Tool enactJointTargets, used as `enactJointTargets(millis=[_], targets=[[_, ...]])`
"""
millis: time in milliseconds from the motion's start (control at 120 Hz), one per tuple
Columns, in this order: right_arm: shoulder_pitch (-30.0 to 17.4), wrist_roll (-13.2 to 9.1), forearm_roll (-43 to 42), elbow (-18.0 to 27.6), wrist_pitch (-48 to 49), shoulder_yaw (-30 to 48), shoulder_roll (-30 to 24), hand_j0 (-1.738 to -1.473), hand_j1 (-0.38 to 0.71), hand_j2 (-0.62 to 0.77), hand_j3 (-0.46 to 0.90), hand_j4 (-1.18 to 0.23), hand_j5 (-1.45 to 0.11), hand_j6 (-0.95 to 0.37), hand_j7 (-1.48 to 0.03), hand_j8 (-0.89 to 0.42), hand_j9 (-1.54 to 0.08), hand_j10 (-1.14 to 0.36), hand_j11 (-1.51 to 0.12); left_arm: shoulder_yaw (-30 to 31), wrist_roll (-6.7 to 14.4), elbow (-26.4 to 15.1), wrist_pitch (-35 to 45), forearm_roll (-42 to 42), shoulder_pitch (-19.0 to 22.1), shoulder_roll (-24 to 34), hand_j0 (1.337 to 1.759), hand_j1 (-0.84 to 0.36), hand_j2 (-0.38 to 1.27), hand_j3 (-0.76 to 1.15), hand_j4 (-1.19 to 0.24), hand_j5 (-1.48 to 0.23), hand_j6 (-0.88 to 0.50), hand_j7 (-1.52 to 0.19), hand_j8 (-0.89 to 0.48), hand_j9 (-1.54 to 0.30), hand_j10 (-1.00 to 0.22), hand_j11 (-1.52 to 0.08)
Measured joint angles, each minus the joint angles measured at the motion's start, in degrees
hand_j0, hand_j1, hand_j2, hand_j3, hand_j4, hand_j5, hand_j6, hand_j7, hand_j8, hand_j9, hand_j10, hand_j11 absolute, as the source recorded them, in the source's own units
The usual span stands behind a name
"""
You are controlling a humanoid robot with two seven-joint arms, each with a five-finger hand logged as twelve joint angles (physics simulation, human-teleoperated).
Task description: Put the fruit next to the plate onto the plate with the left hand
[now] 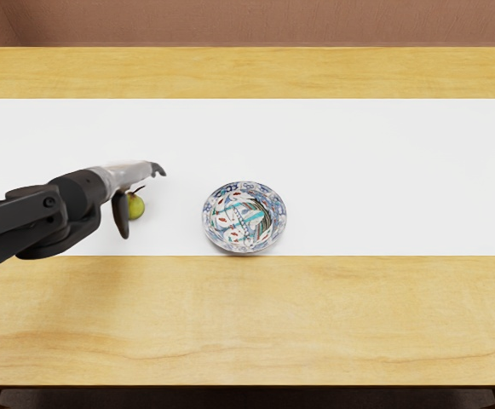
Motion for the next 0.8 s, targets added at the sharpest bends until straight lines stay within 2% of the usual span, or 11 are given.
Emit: enactJointTargets(millis=[550, 800], targets=[[-0.01, -0.01, 0.00, 0.00, 0.00, 0.00, 0.00, -1.658, -0.35, 0.00, 0.00, 0.00, 0.00, 0.00, 0.00, 0.00, 0.00, 0.00, 0.00, 0.00, 0.00, -1.06, 1.30, 1.55, 1.67, 0.33, 1.658, -0.09, 0.08, 0.00, -0.37, -0.48, -0.37, -0.48, -0.37, -0.48, -0.37, -0.48], [-0.01, -0.02, 0.00, 0.00, 0.00, 0.00, 0.00, -1.658, -0.35, 0.00, 0.00, 0.00, 0.00, 0.00, 0.00, 0.00, 0.00, 0.00, 0.00, 0.01, 0.00, -1.12, 1.72, 1.59, 2.13, 1.50, 1.658, -0.24, 0.10, 0.00, -0.50, -0.65, -0.50, -0.65, -0.49, -0.65, -0.50, -0.65]])
